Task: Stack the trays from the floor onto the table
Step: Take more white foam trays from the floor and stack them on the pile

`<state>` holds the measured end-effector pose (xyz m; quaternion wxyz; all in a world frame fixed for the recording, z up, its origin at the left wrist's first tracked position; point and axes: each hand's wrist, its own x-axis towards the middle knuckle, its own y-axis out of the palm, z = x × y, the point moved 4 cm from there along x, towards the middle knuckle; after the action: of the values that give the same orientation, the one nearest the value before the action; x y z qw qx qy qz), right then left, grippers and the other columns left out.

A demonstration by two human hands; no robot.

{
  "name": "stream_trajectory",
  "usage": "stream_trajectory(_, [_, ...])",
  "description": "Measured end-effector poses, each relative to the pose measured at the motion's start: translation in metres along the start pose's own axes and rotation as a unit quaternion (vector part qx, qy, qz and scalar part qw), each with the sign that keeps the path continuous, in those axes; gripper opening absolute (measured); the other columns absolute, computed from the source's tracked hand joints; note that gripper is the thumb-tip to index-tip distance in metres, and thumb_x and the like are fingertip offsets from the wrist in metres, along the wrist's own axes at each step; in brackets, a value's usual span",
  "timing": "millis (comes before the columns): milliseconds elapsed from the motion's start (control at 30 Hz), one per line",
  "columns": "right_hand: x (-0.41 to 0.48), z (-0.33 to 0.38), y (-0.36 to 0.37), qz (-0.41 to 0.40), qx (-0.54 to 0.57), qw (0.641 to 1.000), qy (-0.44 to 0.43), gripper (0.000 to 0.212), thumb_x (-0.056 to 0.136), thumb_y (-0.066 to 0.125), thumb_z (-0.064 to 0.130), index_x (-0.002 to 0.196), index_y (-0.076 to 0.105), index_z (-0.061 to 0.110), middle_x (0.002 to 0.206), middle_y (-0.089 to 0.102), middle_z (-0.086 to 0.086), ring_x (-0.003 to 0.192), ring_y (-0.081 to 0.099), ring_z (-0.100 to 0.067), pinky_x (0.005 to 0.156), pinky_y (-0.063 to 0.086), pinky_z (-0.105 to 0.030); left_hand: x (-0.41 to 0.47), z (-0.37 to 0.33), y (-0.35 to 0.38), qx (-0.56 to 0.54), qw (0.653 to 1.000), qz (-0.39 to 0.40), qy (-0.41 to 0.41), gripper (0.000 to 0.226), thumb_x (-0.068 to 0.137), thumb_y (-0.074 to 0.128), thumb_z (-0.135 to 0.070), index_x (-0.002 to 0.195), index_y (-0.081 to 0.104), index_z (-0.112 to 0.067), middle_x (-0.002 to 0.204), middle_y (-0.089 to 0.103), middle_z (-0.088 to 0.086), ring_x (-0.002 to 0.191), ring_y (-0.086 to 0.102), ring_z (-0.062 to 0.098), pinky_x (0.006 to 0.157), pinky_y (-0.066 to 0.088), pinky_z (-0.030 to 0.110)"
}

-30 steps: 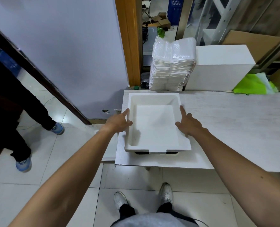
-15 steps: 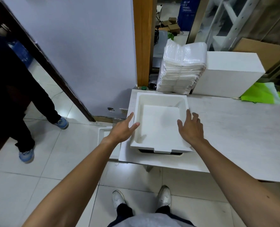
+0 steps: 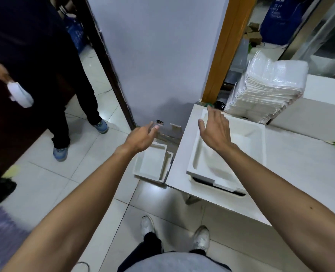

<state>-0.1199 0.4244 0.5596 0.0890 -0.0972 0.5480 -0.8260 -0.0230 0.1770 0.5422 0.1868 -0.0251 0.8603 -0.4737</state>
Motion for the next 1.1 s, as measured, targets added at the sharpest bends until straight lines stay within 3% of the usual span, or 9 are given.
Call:
stream_trajectory(200, [0.025, 0.061, 0.05, 0.107, -0.021, 0.993, -0.034, 0.063, 0.103, 0.039, 0.04, 0.156, 0.026, 0.009, 0.151, 0.041, -0.02, 0.136, 0.041, -0.038, 0.114, 0.029, -0.047, 0.009, 0.065, -0.033, -0.011, 0.997, -0.028, -0.066, 0.064, 0.104, 0.028, -0.057, 0.148, 0.047, -0.016, 0.147, 0.053, 0.012, 0.136, 0.047, 0.034, 0.109, 0.037, 0.041])
stream_trajectory(400, [0.03, 0.097, 0.114, 0.222, -0.006, 0.973, -0.059, 0.059, 0.104, 0.041, 0.042, 0.154, 0.03, 0.012, 0.154, 0.039, -0.017, 0.14, 0.038, -0.037, 0.113, 0.034, -0.046, 0.027, 0.13, -0.033, -0.026, 0.99, 0.008, -0.138, 0.068, 0.102, 0.022, -0.062, 0.117, 0.063, -0.009, 0.128, 0.064, 0.016, 0.117, 0.056, 0.036, 0.099, 0.044, 0.044])
stream_trajectory(533, [0.039, 0.102, 0.165, 0.284, -0.014, 0.958, -0.04, 0.057, 0.103, 0.039, 0.044, 0.149, 0.035, 0.01, 0.151, 0.043, -0.017, 0.132, 0.046, -0.039, 0.104, 0.042, -0.046, 0.049, 0.172, -0.015, -0.045, 0.984, 0.025, -0.172, 0.068, 0.102, 0.024, -0.061, 0.123, 0.061, -0.008, 0.132, 0.062, 0.016, 0.12, 0.054, 0.037, 0.101, 0.043, 0.045])
stream_trajectory(667, [0.048, 0.097, 0.231, 0.331, -0.028, 0.943, -0.001, 0.059, 0.103, 0.037, 0.045, 0.151, 0.034, 0.009, 0.155, 0.041, -0.016, 0.136, 0.044, -0.038, 0.104, 0.04, -0.044, 0.078, 0.218, 0.026, -0.075, 0.976, 0.052, -0.2, 0.067, 0.103, 0.025, -0.058, 0.132, 0.058, -0.007, 0.135, 0.061, 0.016, 0.123, 0.053, 0.037, 0.104, 0.042, 0.045])
stream_trajectory(833, [0.056, 0.081, 0.321, 0.383, -0.055, 0.921, 0.046, 0.061, 0.104, 0.037, 0.046, 0.153, 0.032, 0.009, 0.157, 0.039, -0.015, 0.139, 0.042, -0.036, 0.111, 0.037, -0.044, 0.116, 0.283, 0.088, -0.085, 0.966, 0.094, -0.225, 0.064, 0.104, 0.027, -0.057, 0.126, 0.06, -0.008, 0.132, 0.061, 0.014, 0.121, 0.054, 0.035, 0.1, 0.041, 0.04])
stream_trajectory(1000, [0.061, 0.058, 0.425, 0.409, -0.054, 0.906, 0.097, 0.059, 0.103, 0.038, 0.042, 0.15, 0.036, 0.007, 0.154, 0.043, -0.015, 0.136, 0.045, -0.036, 0.106, 0.038, -0.041, 0.163, 0.35, 0.16, -0.109, 0.956, 0.109, -0.249, 0.059, 0.103, 0.03, -0.056, 0.123, 0.061, -0.011, 0.127, 0.065, 0.013, 0.119, 0.055, 0.034, 0.1, 0.042, 0.04])
stream_trajectory(1100, [0.051, 0.029, 0.492, 0.432, -0.069, 0.891, 0.118, 0.054, 0.101, 0.041, 0.036, 0.148, 0.038, 0.008, 0.151, 0.047, -0.013, 0.133, 0.048, -0.034, 0.102, 0.039, -0.038, 0.19, 0.381, 0.215, -0.105, 0.955, 0.124, -0.247, 0.057, 0.105, 0.03, -0.051, 0.133, 0.058, -0.011, 0.139, 0.058, 0.014, 0.127, 0.051, 0.035, 0.103, 0.038, 0.037])
